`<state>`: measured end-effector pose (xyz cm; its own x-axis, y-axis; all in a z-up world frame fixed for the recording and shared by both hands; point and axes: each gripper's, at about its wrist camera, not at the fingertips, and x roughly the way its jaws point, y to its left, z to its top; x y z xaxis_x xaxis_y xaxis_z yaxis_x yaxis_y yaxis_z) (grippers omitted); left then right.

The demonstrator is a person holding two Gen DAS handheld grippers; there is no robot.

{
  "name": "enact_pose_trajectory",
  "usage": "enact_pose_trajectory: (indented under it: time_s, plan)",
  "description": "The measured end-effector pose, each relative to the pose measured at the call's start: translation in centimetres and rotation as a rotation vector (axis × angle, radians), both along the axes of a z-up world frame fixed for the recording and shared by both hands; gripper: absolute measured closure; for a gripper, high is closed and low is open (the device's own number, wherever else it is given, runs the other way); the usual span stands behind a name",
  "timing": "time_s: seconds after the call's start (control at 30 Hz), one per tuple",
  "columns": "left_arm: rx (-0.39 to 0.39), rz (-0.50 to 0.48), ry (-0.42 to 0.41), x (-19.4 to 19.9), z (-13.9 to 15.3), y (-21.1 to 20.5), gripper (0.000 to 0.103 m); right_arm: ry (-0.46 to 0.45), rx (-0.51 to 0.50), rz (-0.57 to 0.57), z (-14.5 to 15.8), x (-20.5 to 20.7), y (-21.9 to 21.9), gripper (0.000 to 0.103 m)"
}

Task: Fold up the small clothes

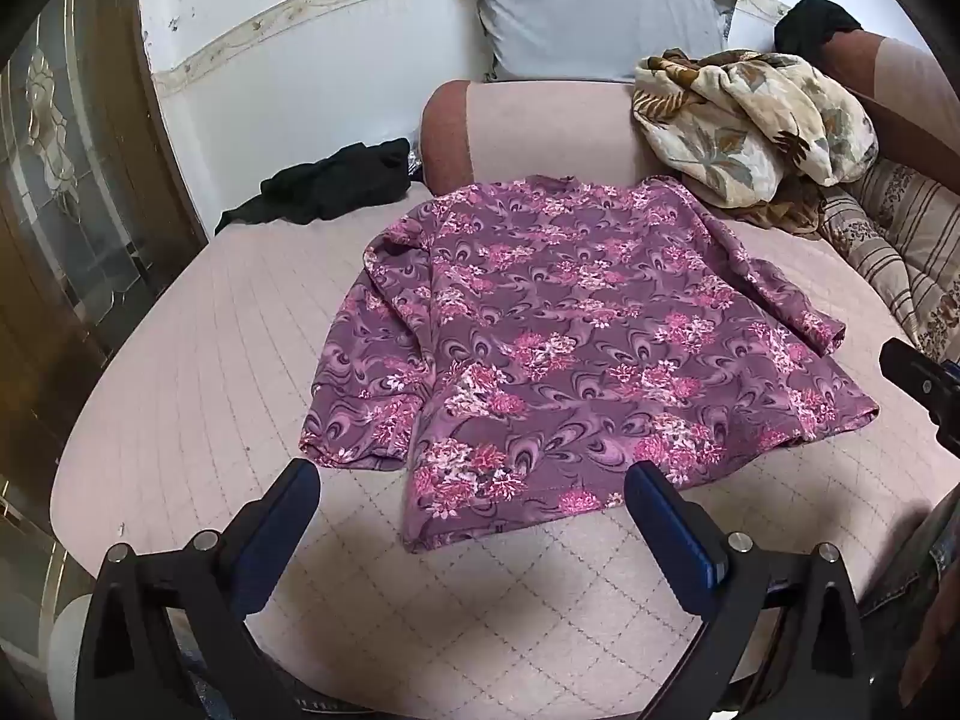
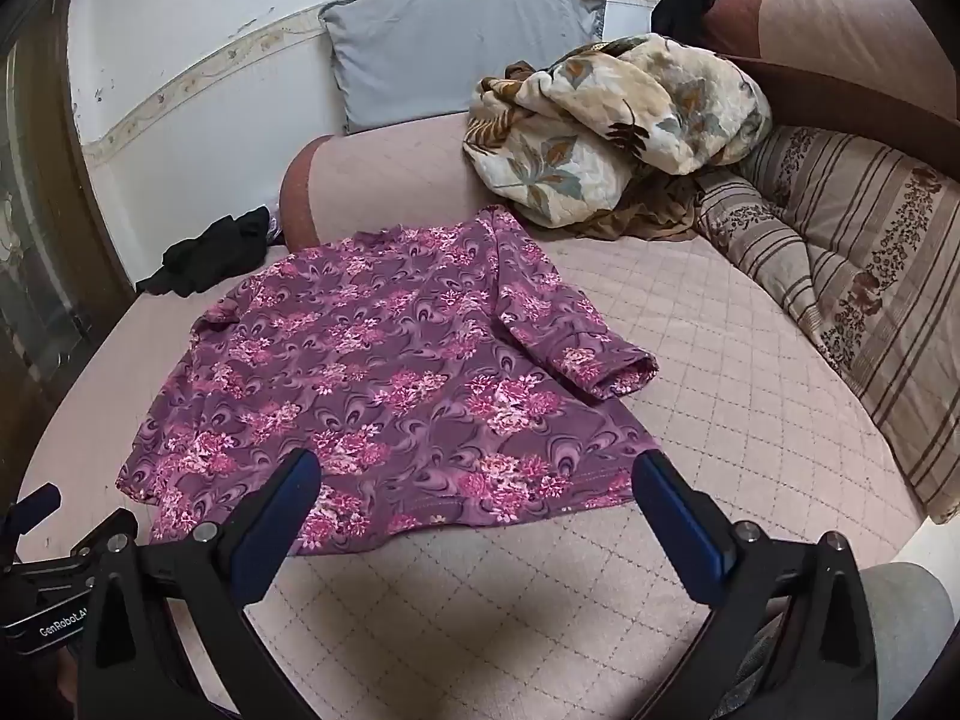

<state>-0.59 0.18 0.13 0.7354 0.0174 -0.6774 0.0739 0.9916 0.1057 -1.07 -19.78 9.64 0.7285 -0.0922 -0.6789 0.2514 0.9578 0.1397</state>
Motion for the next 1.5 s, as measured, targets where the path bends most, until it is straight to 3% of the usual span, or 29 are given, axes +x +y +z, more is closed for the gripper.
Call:
enact_pose_trajectory:
  time_s: [0.17,0.3,0.63,1.5]
  plan:
    - [0.037,0.030,-0.007,-0.1,0.5,-0.6,0.000,-0.009,-0.002,-0.006,0.3,-0.2,0.1,0.000]
    - [-0.003,0.044,-0.031,-0.2,1.0,0.6,0.000,0.002,-0.013,-0.022,0.4,-0.4,0.4,0.000]
    - [-0.019,0.057,0.012,0.2,0.3,0.7,0.000,0.029,-0.031,-0.008,0.4,-0.6,1.0,0.000]
    - [0.002,0.046,0.002,-0.1,0.1,0.1,0.000,0.018,-0.025,-0.011,0.8,-0.7,1.0,0.000]
